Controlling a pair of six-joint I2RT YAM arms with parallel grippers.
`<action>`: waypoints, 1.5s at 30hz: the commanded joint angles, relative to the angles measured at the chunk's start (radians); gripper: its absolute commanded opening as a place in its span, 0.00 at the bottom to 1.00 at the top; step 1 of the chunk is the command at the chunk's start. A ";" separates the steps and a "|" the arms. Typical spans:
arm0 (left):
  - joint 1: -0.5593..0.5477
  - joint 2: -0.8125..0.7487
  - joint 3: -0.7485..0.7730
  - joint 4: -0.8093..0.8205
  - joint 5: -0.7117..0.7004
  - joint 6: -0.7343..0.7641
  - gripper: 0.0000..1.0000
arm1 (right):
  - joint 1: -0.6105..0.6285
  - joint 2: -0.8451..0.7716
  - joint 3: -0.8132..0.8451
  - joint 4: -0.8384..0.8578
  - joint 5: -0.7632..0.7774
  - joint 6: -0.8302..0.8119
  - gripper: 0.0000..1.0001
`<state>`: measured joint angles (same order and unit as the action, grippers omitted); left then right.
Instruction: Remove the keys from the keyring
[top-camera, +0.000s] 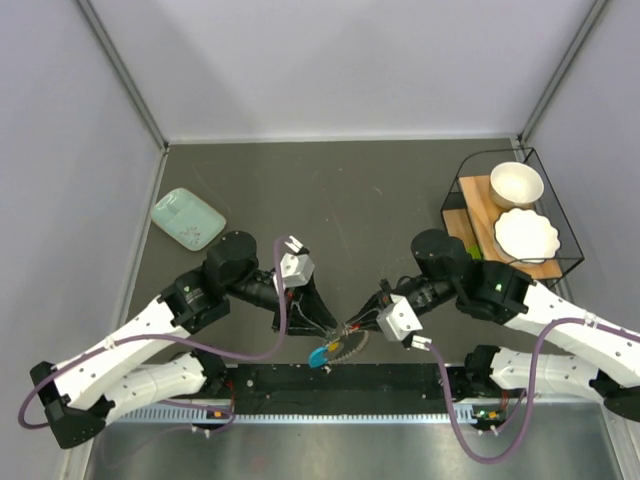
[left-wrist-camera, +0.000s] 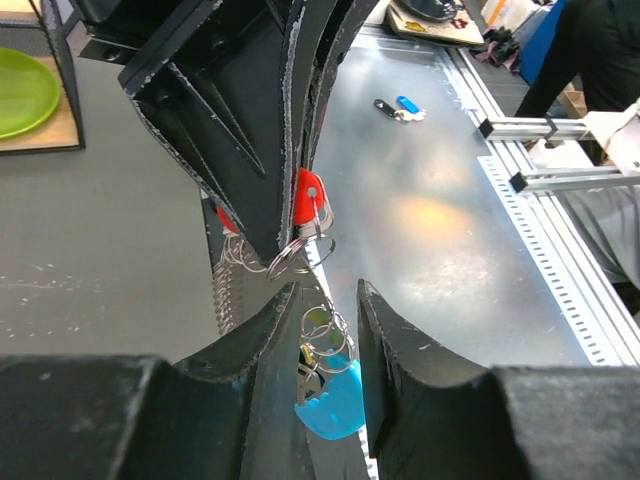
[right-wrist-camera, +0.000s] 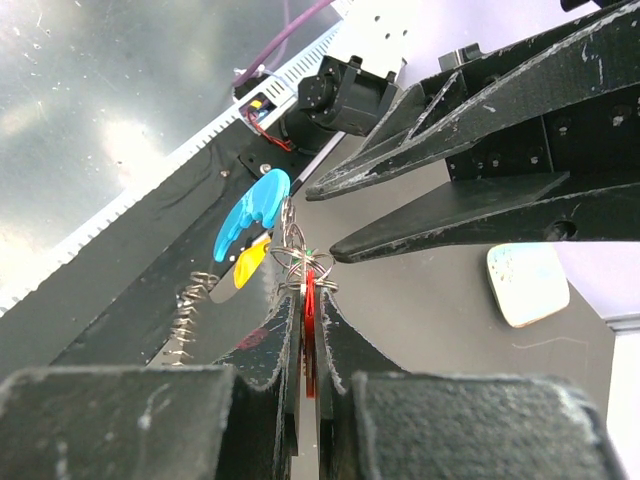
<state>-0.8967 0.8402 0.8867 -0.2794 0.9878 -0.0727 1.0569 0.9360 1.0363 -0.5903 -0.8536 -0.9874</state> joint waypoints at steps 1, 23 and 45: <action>-0.004 0.019 0.026 0.051 0.057 -0.032 0.34 | -0.009 -0.019 0.045 0.070 -0.030 -0.019 0.00; -0.004 0.065 0.015 0.134 0.067 -0.082 0.32 | -0.009 -0.020 0.042 0.073 -0.038 -0.016 0.00; -0.008 0.065 0.003 0.091 -0.004 -0.027 0.31 | -0.009 -0.012 0.042 0.087 -0.021 -0.016 0.00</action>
<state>-0.9012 0.9211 0.8864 -0.1898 1.0473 -0.1558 1.0569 0.9360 1.0363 -0.5831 -0.8375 -0.9874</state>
